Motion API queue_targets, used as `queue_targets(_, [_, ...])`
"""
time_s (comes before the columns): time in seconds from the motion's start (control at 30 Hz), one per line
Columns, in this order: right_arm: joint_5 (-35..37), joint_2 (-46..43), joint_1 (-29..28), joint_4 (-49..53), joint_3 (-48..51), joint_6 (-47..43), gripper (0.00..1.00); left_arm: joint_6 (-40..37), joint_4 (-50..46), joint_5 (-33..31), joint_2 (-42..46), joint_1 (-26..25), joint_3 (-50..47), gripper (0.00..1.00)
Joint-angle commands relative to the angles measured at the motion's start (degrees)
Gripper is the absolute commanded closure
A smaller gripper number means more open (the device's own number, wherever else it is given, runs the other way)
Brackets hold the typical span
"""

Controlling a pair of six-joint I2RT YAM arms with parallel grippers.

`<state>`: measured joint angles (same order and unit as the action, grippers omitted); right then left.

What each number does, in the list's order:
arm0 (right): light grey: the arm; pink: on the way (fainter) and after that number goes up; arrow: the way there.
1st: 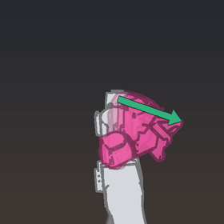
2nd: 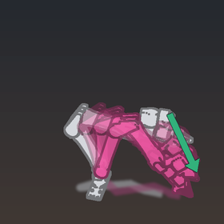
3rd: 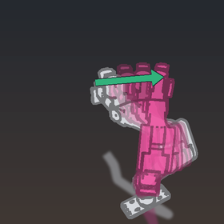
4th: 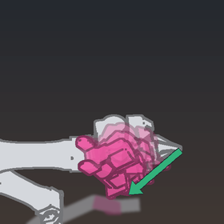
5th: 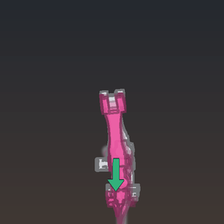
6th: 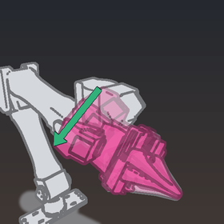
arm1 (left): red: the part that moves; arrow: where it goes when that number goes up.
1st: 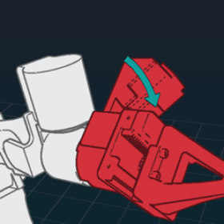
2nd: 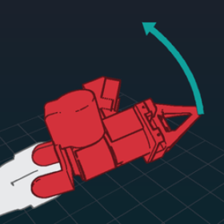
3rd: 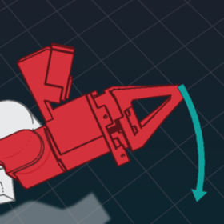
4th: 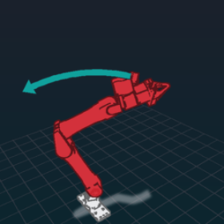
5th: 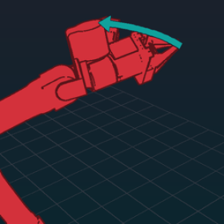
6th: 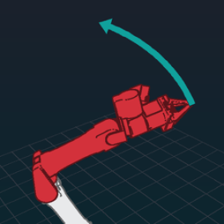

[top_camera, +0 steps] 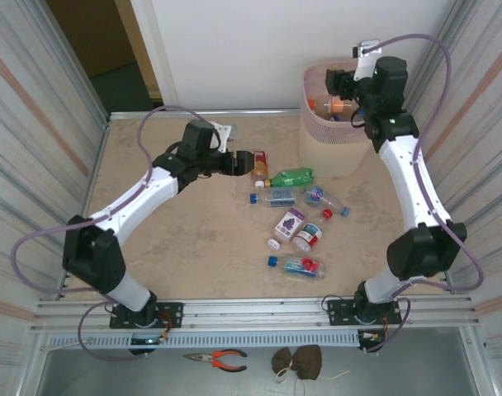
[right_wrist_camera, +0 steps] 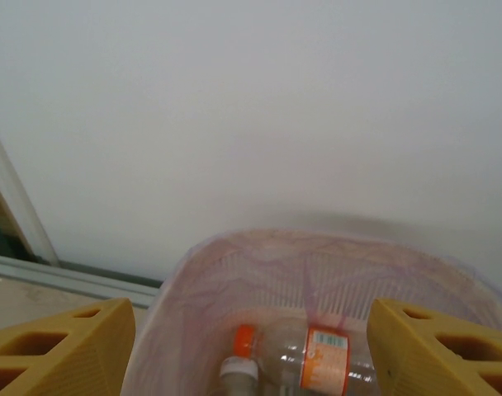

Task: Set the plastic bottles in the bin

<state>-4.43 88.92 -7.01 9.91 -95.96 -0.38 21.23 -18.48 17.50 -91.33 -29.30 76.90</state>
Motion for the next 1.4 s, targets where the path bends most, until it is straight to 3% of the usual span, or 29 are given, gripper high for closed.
queue_targets(0.0, [-0.28,-6.12,0.59,-0.46,4.29,2.83,0.27,4.59,-7.24,-7.64,-4.99,0.38,4.41,0.23])
queue_targets(0.2, [0.83,-15.01,1.42,0.69,12.47,3.9,0.27,10.61,-11.45,-11.96,-15.62,0.12,12.67,0.19])
queue_targets(0.4, [0.7,-20.8,2.36,2.22,18.23,4.44,0.27,11.25,-16.7,-17.47,-27.01,-1.76,24.25,0.16])
queue_targets(0.6, [0.12,-23.09,2.73,4.06,20.15,4.52,0.27,11.29,-21.35,-19.42,-38.51,-2.76,36.6,0.13])
queue_targets(0.93, [-1.5,-23.33,2.71,4.77,20.82,4.79,0.27,10.6,-23.8,-22.19,-47.46,-4.49,46.16,0.11])
queue_targets(1.37, [-2.26,-23.36,2.49,5.07,21.09,5.84,0.3,9.73,-24.83,-24.63,-48.08,-4.33,46.16,0.31])
